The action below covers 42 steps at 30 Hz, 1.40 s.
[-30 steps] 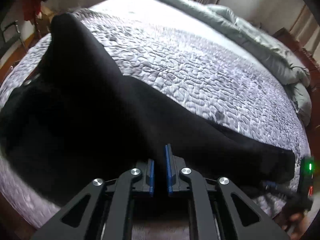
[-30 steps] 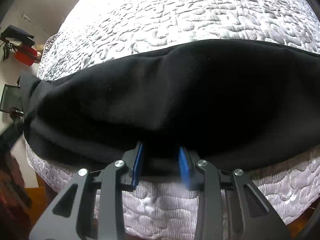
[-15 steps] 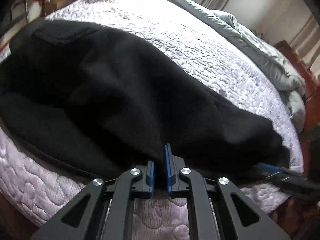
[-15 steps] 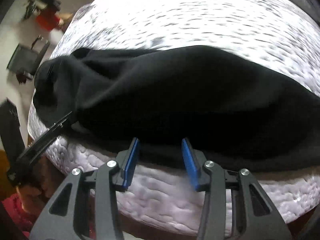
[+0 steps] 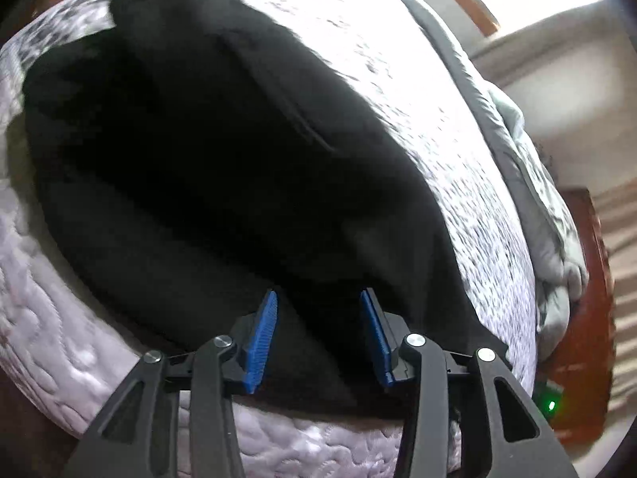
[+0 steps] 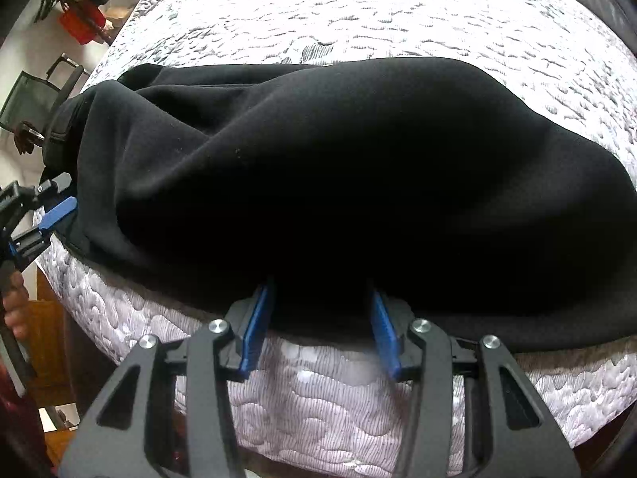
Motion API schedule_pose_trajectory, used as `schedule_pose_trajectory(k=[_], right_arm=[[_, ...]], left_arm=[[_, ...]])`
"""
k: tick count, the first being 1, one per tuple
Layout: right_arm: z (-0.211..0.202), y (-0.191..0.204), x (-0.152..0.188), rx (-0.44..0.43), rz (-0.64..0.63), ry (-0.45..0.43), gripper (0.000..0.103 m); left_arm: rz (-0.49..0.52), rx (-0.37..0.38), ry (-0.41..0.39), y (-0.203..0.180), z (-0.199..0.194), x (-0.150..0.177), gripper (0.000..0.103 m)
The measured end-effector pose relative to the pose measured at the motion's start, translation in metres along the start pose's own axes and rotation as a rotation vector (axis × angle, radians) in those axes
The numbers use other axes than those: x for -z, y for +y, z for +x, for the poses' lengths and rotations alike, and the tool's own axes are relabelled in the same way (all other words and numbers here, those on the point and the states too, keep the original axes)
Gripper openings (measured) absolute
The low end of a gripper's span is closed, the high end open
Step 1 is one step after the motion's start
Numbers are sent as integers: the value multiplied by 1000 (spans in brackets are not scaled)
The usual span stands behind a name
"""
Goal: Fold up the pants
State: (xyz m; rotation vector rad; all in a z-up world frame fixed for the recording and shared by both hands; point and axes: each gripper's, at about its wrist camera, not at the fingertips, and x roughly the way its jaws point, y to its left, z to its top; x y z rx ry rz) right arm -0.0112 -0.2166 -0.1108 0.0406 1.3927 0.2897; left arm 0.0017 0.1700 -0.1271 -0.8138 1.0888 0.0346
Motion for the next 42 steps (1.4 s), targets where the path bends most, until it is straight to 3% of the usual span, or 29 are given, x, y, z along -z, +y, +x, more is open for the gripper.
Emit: schedule_pose_trajectory(k=[5,9,12,13,15,18,22,26,28,31,34,37,38,40,42], right_arm=[[4,0,-5,-3,7,6,48],[3,-4,-4,-9,13,7,48],[2,-5,-3,-11,14,8,48],[2,-5,-3,-11,15,7,48],[2,-6,-2,-12,15,7,48],[3,-6,-3,-9,12,9,48],[3,-7,-3,-11,13,12,49],[2,-10,-4,-30,23,17,48],[2,-13,-4,-38,26,21,48],[2,-13,-6,-38,29,26,49],[2,-10,-6,-27,18,29,49],[2,-10,-5,-31,19,26,49],[2,-9,-6,-30,18,26,49],[3,-6,-7,-26,16,27,50],[4,-4,-8,-23,14,25,52]], left_arm=[[-72,31,3,18,5,-17,49],[-58,39,9,13,12,-22,58],[-80,36,15,13,17,-27,58],[-70,25,13,13,16,-26,55],[-32,-26,3,9,14,-23,28],[-53,-21,-16,15,7,-18,12],[-34,-9,-104,16,-12,-8,5],[76,-31,-291,4,-59,19,4],[112,-68,-342,4,-73,41,4],[155,-152,-313,17,-62,62,0],[68,-117,-213,43,-42,65,0],[61,-113,-217,48,-43,57,0],[66,-107,-218,47,-46,53,1],[78,-100,-214,45,-53,42,16],[60,-96,-185,43,-53,28,64]])
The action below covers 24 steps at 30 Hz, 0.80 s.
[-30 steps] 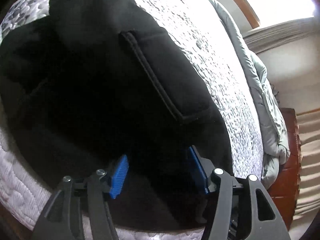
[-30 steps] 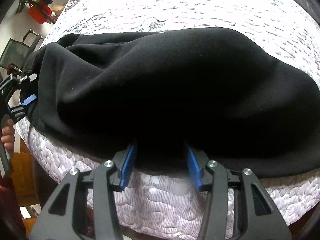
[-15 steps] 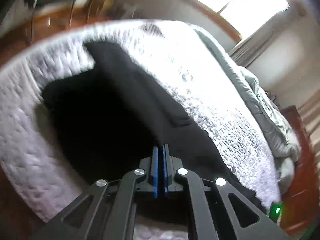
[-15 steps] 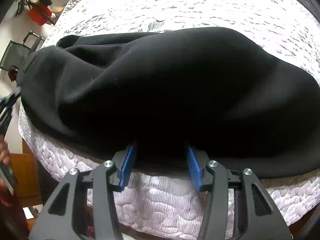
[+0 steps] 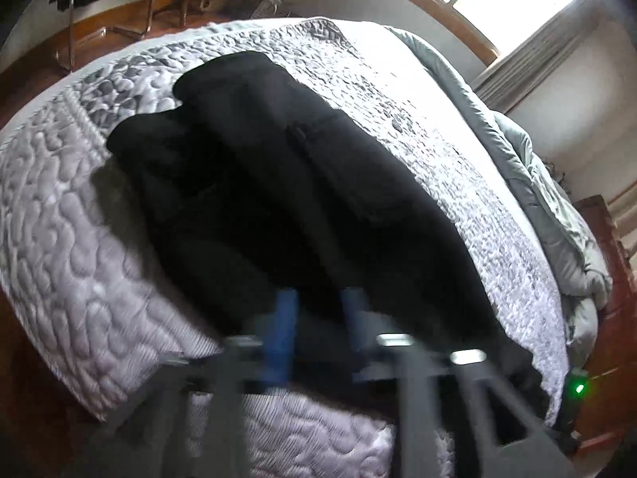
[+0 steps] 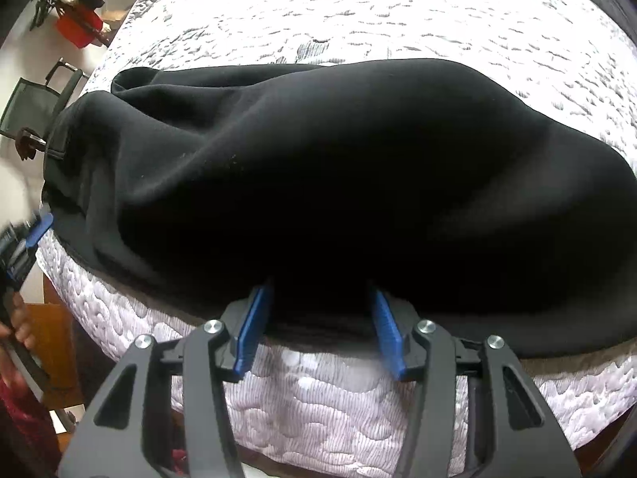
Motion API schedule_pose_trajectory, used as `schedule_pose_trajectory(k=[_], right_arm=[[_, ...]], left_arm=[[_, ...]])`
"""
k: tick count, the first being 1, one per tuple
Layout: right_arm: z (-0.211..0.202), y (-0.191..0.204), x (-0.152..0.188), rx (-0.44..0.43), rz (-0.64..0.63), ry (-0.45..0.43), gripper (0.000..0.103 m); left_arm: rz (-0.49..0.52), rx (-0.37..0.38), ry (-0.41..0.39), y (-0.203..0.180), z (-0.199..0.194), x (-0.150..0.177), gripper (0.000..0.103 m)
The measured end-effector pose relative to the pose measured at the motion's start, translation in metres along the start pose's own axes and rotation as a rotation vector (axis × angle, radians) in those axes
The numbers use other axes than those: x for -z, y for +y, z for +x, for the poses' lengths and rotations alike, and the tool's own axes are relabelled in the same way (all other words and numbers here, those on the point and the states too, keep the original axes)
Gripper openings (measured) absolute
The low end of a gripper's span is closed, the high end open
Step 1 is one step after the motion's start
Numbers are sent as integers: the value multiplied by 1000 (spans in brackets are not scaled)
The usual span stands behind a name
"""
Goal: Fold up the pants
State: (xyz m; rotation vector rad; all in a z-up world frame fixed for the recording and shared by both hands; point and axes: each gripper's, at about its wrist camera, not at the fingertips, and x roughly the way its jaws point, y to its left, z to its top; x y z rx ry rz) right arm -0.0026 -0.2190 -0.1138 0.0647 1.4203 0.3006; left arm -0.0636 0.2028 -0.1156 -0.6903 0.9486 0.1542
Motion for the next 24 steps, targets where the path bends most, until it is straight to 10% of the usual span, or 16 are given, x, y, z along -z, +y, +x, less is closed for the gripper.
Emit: schedule_pose_trajectory(k=[17,19,21,24], right_arm=[[3,0,0,-4,-9,-16,56],[4,-2,0,-7,-10,-17,56],[4,-3,0,-9,-9,-17,57],[4,-4,0,-12,-10,-21,57]], left_arm=[[-190,40,176,-1,60,-42,75],[-208,53,155,-1,56,-45,60],[-208,44,134,0,50,-44,16],[-201,88,89,-1,39,-42,14]])
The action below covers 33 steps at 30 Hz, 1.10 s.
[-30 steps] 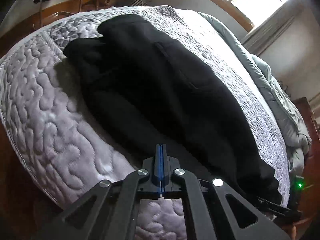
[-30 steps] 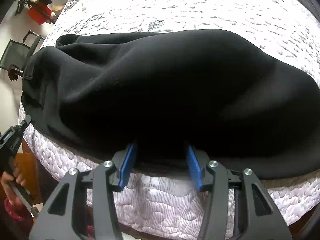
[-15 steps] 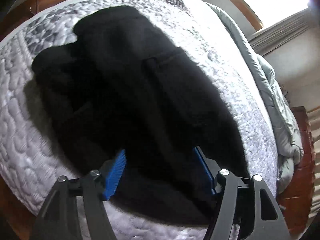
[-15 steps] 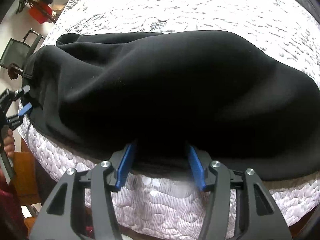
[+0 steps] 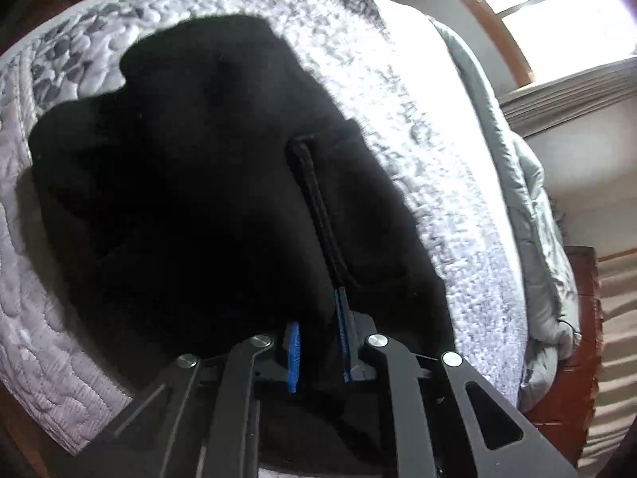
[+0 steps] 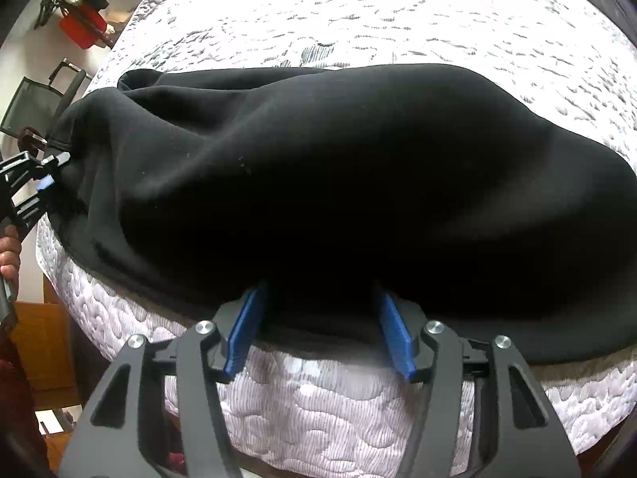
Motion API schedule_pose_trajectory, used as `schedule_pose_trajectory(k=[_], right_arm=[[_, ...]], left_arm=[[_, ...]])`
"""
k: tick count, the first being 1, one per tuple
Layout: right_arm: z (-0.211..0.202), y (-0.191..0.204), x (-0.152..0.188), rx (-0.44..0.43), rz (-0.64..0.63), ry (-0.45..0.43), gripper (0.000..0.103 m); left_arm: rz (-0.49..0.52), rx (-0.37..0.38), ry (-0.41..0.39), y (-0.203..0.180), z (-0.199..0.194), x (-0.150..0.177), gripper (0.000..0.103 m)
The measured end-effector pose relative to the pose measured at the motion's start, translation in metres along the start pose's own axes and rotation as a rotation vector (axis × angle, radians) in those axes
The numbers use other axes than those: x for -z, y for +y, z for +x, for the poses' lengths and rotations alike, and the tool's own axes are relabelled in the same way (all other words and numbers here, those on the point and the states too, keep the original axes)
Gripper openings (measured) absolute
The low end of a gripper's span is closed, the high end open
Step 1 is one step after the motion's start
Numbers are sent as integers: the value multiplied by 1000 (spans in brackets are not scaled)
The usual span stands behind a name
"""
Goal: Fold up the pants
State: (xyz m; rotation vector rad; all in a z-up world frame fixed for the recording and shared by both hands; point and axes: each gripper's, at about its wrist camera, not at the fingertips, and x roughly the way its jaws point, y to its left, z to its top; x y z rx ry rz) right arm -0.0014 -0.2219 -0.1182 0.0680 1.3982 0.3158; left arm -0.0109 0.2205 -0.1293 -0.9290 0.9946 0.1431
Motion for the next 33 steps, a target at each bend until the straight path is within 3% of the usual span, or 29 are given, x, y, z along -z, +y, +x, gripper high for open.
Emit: schedule_pose_trajectory(k=[6,10,13,16,20,24,27,31,33], right_arm=[[-1,-5,-1,-8,-1,-1,58],[-1,-3,-2,-2,-4,5,58],[0,-1,-4,0,-8,10,61],[-2,3,-3,9,-16,13,61],[-7,1,-4,-11,-11,17,61],[-20,5,-4,13,-24,-1,61],[-33,11,-5,14,-49,-24,61],[-25,11,-8,48,-51,3,61],[-7,5,-8,58,-30,57,62]], left_arm=[[55,29,-159,0,-53,30,13],[87,-59,-208,10,-60,57,13],[96,-151,-148,34,-33,65,14],[99,-162,-129,42,-21,62,15],[107,-183,-131,22,-38,59,24],[140,-211,-209,5,-70,71,24],[212,-173,-276,-14,-84,83,24],[343,-148,-247,-43,-55,79,31],[356,-187,-175,-41,-25,70,31]])
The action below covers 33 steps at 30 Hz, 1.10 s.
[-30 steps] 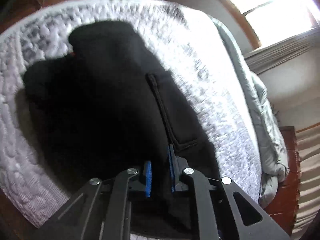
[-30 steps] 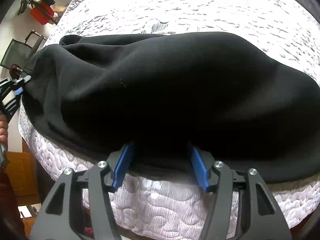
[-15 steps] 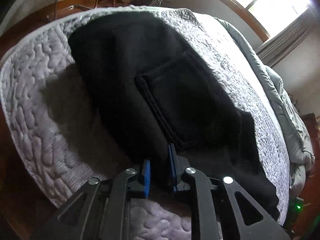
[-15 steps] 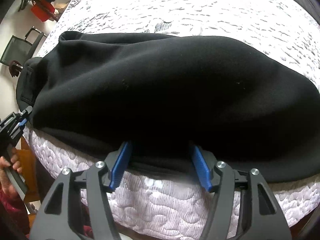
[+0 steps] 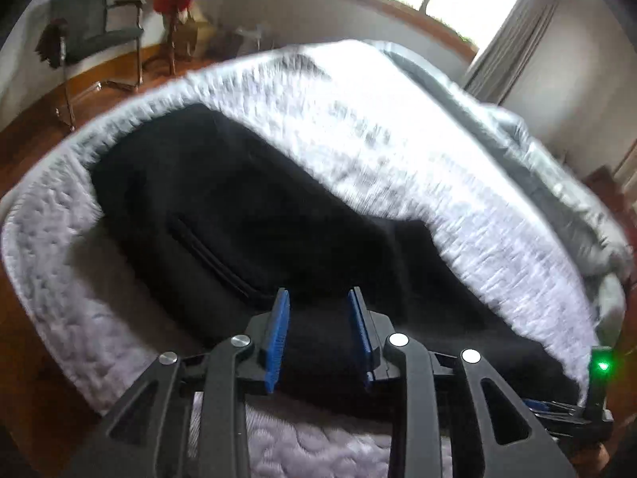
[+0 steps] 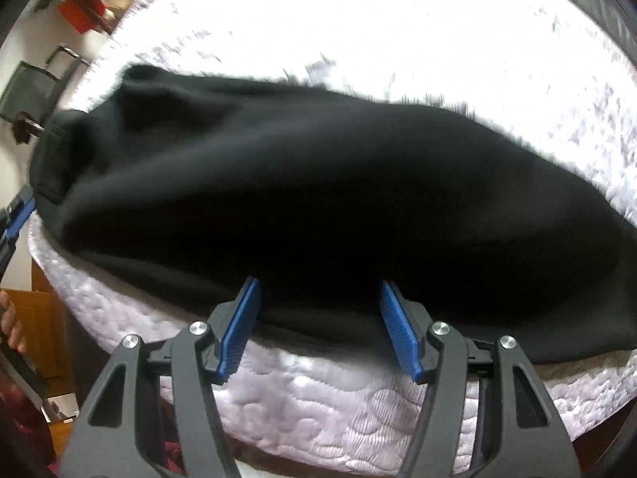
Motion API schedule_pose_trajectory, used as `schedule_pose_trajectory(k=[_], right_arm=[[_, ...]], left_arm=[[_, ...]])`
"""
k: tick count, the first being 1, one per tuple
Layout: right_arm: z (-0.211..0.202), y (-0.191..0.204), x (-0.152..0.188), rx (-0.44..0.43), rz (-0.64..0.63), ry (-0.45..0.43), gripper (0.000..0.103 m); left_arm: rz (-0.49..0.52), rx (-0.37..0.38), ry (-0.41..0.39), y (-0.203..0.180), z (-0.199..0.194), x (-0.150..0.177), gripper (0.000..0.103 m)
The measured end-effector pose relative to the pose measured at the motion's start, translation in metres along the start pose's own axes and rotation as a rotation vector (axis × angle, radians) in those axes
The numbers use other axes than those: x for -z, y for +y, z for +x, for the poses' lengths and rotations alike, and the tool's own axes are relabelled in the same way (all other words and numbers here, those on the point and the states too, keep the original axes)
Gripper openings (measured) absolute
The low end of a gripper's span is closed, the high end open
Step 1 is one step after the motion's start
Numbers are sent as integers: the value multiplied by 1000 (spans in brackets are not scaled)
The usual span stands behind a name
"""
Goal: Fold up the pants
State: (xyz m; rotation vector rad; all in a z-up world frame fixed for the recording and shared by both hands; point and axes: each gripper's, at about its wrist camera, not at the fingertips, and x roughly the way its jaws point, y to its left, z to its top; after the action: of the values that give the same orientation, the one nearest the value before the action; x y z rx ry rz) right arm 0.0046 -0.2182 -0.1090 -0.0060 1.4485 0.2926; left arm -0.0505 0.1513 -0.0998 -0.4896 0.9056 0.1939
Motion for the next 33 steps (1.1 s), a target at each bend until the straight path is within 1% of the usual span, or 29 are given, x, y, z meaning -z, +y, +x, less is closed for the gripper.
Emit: schedule_pose_trajectory(k=[1,2,3,5,7,8,9,10,11,12,14,16,18,19,21,23,25,27,30,31,33], right_arm=[[5,-3,0,-13,5,-5,65],[6,-3,0,-23,0,-16,65],[5,-3,0,-24,-6,-16,65],[-2,-1,0,-17,-15,-11,61],[-16,1,-3,-10,-25,-30,61],[-23,3,-4,-20,-32,-48,61],[-32,5,-7,-31,-40,-68,61],[-43,8,-12,-40,-54,-95,61],[-49,11,-17,-45,-65,-116,62],[-55,15,-23,-52,-80,-136,63],[-58,26,-39,-62,-113,-151,63],[-52,34,-53,-77,-143,-148,63],[-38,42,-69,-107,-158,-125,63],[-29,54,-83,-128,-171,-114,63],[-20,63,-92,-150,-194,-104,63],[-13,76,-101,-155,-224,-107,63],[-8,87,-109,-169,-258,-112,63],[-2,97,-115,-182,-298,-104,63],[10,110,-126,-189,-348,-82,63],[15,113,-129,-181,-353,-73,61],[21,114,-133,-172,-355,-61,49]], left_arm=[[8,-11,54,1,17,-2,31],[2,-17,106,5,33,-2,31],[12,-24,135,7,44,-1,30],[23,-35,140,4,39,-3,31],[40,-6,141,-6,29,-8,33],[51,8,137,-9,26,-10,41],[73,17,127,-13,18,-11,52],[97,26,123,-18,14,-12,58],[134,42,129,-29,14,-15,67],[156,52,136,-36,14,-16,71],[200,65,166,-53,22,-21,75],[214,56,199,-63,36,-25,75],[204,49,222,-64,48,-30,75],[198,40,229,-60,52,-32,75],[181,13,241,-51,61,-42,75],[167,4,257,-46,65,-43,75],[146,24,268,-40,72,-44,75],[126,55,280,-35,74,-47,75],[110,78,286,-31,74,-49,76],[105,83,286,-30,74,-49,76],[97,92,284,-29,71,-49,76]])
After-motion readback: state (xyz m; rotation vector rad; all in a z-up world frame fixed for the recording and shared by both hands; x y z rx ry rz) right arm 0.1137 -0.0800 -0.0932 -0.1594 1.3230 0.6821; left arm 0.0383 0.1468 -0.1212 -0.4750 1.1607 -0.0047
